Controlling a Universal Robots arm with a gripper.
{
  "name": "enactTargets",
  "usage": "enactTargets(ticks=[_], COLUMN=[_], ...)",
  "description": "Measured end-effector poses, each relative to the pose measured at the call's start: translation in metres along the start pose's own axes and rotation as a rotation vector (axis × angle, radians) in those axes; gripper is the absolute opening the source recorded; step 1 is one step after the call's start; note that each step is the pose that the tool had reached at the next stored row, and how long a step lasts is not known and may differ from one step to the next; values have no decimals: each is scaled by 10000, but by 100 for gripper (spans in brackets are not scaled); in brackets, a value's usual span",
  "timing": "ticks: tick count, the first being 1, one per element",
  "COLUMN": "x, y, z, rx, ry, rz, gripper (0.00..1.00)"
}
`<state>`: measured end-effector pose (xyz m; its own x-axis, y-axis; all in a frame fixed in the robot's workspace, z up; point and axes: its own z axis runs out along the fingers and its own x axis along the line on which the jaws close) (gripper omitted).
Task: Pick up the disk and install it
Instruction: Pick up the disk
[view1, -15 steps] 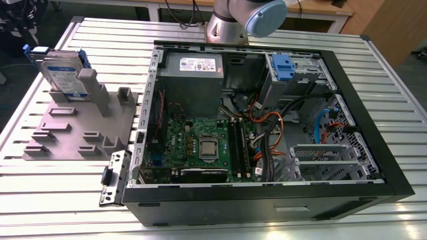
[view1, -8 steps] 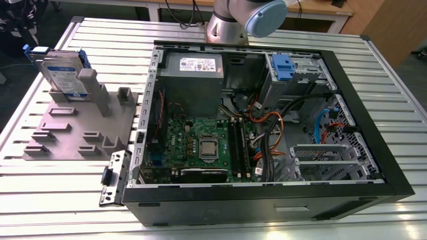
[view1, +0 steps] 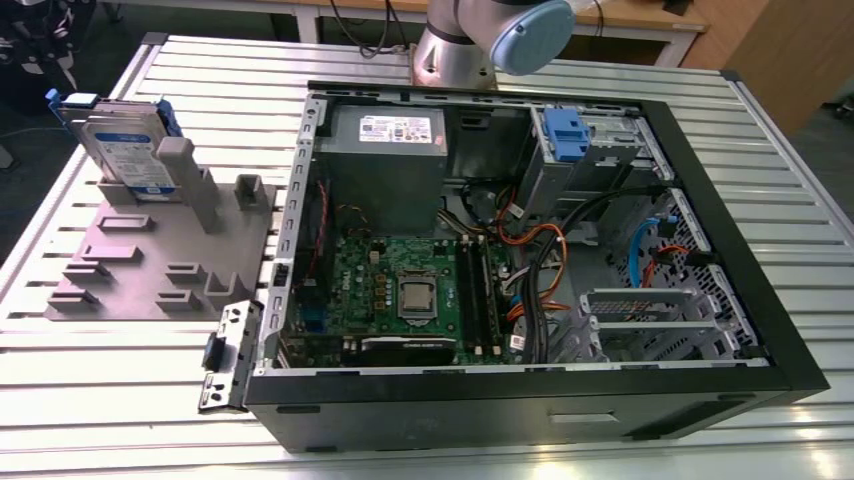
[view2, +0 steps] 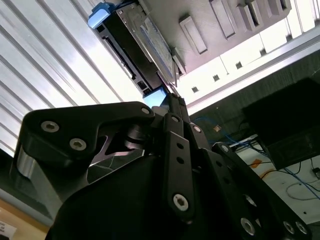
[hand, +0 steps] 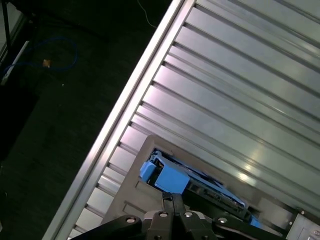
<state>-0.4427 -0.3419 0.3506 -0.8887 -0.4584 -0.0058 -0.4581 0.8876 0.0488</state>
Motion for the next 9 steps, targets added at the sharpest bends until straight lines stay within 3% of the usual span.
enactTargets(ticks=[8,9], x=[0,0], y=[0,0], z=[0,0], rx=[-2,-4], ry=[18,30], rz=[-367,-625], gripper=[11,11])
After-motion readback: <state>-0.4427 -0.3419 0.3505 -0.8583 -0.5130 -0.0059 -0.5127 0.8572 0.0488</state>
